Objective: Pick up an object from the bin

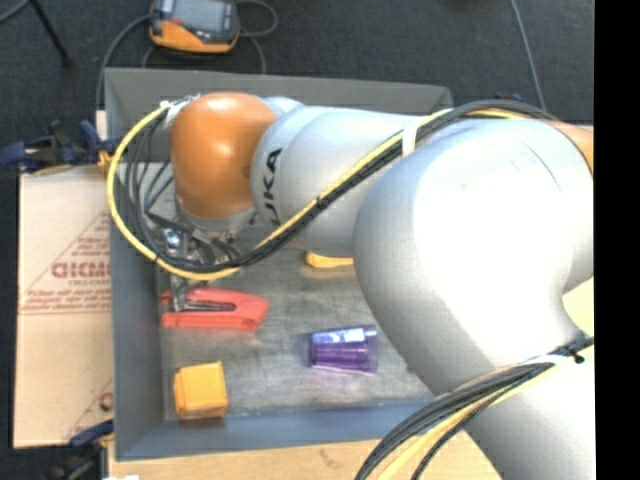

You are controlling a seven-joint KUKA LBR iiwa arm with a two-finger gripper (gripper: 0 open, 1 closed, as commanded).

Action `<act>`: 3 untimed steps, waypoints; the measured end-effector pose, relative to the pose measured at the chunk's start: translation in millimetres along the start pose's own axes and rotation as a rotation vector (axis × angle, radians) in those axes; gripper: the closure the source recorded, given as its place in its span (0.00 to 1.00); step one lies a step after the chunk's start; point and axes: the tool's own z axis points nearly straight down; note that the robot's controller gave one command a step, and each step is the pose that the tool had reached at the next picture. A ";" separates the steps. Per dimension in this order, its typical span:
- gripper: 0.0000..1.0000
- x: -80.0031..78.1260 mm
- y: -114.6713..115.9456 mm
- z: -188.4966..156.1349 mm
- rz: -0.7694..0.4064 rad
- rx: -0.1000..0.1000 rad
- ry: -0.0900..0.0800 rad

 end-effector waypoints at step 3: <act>1.00 5.9 -17.4 -112.3 -0.056 0.007 0.007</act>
Offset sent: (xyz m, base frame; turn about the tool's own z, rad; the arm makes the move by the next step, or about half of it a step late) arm -0.0229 -0.0241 0.0989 -0.0193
